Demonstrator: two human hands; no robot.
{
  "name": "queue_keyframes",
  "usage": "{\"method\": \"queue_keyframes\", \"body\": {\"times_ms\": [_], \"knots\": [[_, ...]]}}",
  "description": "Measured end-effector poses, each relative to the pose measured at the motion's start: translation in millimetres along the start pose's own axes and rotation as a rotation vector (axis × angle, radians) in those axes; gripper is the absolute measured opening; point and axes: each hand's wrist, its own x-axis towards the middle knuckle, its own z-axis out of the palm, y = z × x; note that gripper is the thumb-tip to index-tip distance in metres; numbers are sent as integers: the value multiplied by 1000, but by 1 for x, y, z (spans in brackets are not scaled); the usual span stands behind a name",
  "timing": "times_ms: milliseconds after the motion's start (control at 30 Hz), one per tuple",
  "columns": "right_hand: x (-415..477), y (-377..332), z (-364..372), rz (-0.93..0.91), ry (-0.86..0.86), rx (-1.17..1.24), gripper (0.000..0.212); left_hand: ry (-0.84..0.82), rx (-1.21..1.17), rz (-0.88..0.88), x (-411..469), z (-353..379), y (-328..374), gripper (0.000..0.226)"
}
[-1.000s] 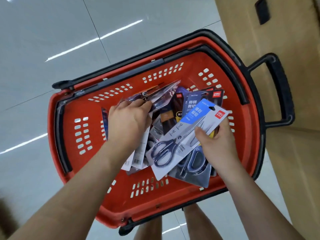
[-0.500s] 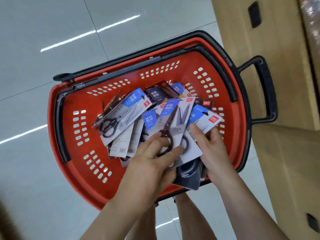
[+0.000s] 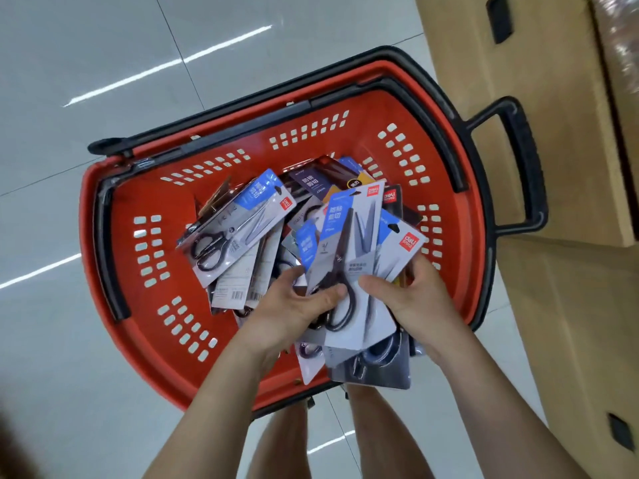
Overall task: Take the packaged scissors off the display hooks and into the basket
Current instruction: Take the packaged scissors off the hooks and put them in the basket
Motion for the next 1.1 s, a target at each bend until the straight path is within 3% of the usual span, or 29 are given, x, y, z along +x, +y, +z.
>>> {"method": "queue_keyframes", "body": {"times_ms": [100, 333, 500, 600, 733, 900, 1100], "knots": [[-13, -11, -3, -44, -3, 85, 40, -38, -129, -4, -7, 8, 10, 48], [-35, -38, -10, -173, -21, 172, 71, 176, -366, 134, -32, 25, 32, 40], [-49, -44, -24, -185, -10, 204, 57, 226, -553, 216, -50, 26, 45, 36], [-59, -46, -34, -152, -44, 238, 54, 183, -527, 233, -59, 24, 47, 39], [-76, -53, -51, -87, -137, 170, 70, 122, -410, 269, -76, 26, 44, 58], [-108, -74, -78, -172, -158, 76, 84, 200, -341, 348, -116, 25, 54, 59], [-161, -120, -102, -271, -110, 132, 73, 179, -204, 421, -191, 43, 89, 65]]}}
